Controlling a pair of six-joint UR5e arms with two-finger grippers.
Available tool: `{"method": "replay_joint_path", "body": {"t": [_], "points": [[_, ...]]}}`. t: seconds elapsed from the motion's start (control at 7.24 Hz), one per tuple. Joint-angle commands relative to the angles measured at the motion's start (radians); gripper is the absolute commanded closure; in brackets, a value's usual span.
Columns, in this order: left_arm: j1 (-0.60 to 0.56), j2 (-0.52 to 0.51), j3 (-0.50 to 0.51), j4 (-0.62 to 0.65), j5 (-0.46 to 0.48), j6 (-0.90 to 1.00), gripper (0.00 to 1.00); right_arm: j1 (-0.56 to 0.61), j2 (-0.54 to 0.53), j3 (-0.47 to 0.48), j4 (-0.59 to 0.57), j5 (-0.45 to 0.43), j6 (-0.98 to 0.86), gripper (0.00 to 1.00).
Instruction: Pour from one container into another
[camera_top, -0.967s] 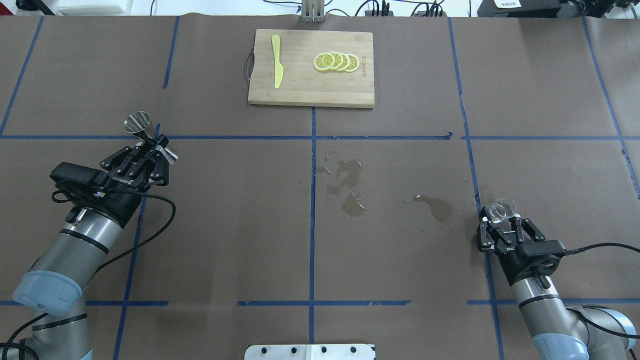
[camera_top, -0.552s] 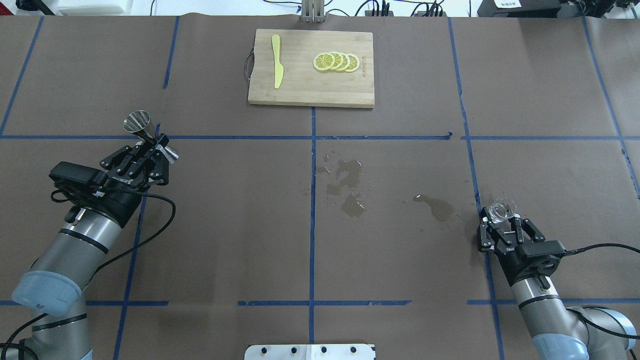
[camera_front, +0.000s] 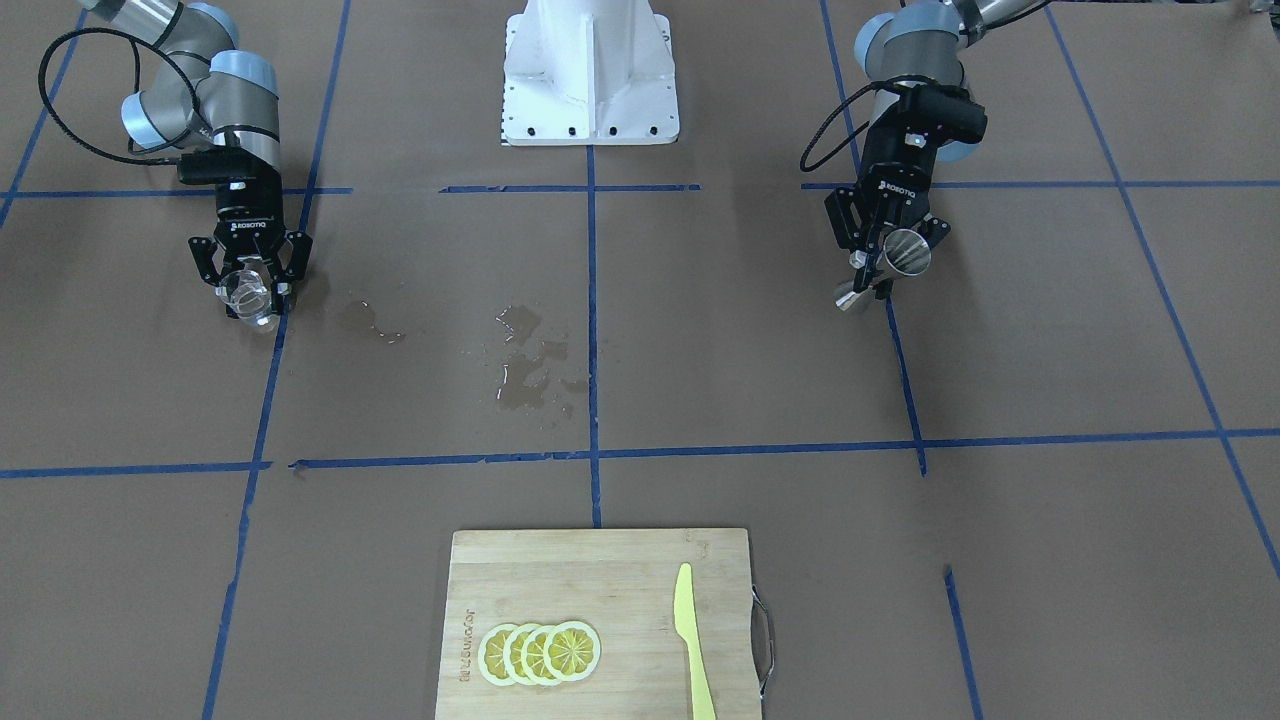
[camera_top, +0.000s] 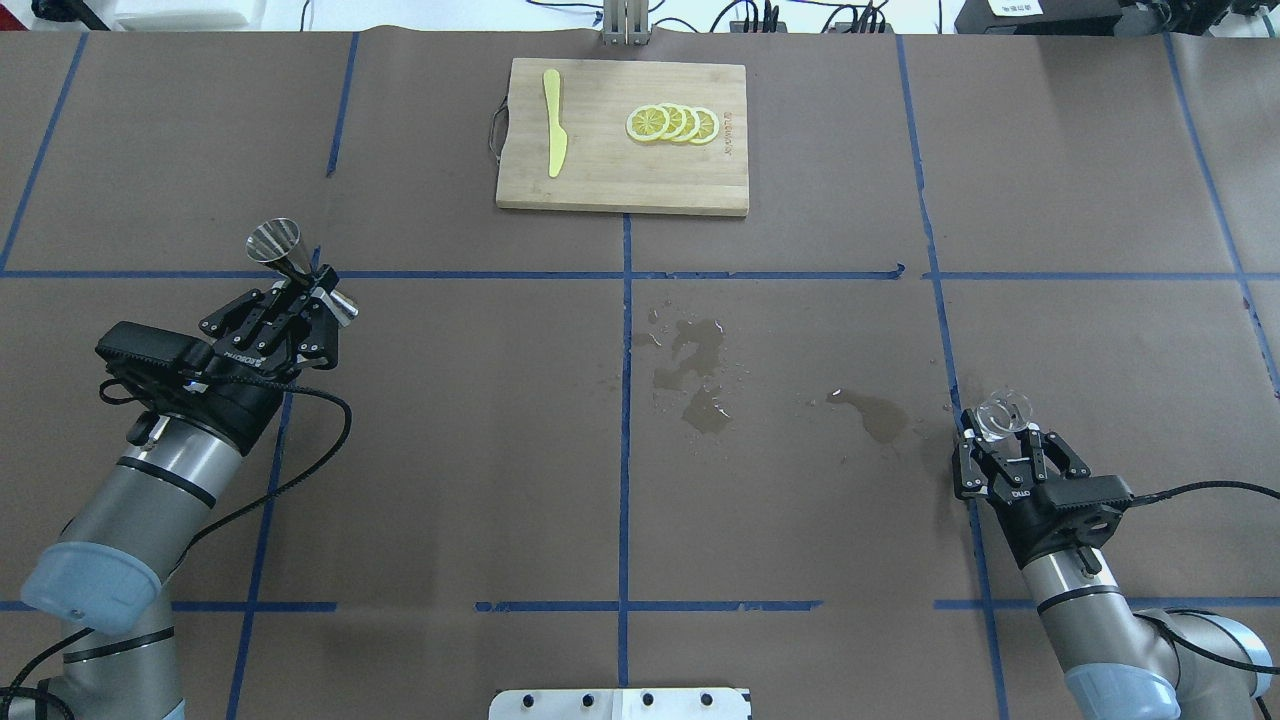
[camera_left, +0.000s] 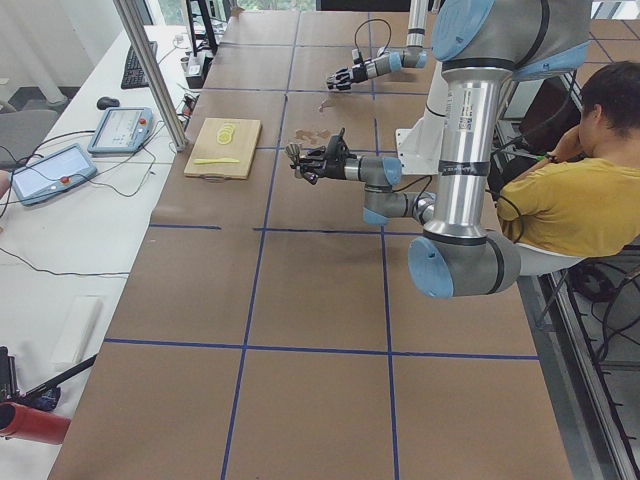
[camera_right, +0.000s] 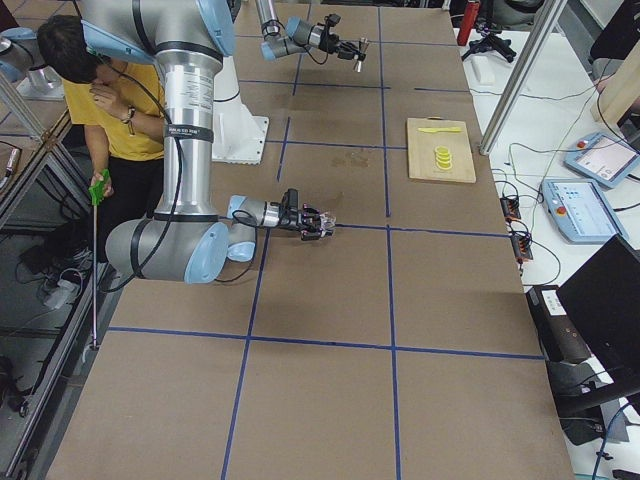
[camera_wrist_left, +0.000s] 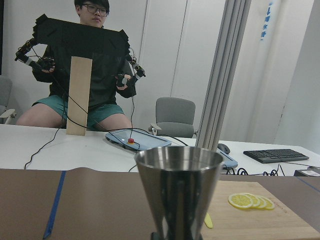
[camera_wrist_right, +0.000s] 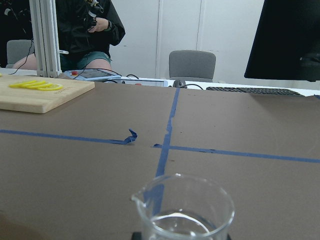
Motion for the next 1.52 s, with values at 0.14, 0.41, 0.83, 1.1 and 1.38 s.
{"method": "replay_joint_path", "body": {"t": [0.14,0.41,0.83,1.1,1.38], "points": [[0.006,-0.008,-0.005,0.002,-0.003,0.012,1.0,0.064,-0.005,0.027,-0.001,0.046,-0.054,0.91],[0.012,-0.04,0.003,0.003,0.0,0.014,1.0,0.073,-0.005,0.047,0.002,0.043,-0.065,0.91],[0.018,-0.128,0.026,0.032,-0.001,0.015,1.0,0.075,0.027,0.107,0.002,0.05,-0.126,0.99],[0.022,-0.21,0.046,0.185,-0.01,0.026,1.0,0.082,0.048,0.148,-0.001,0.05,-0.198,1.0],[0.017,-0.242,0.048,0.206,-0.053,0.104,1.0,0.089,0.076,0.187,-0.029,0.053,-0.277,1.0]]}}
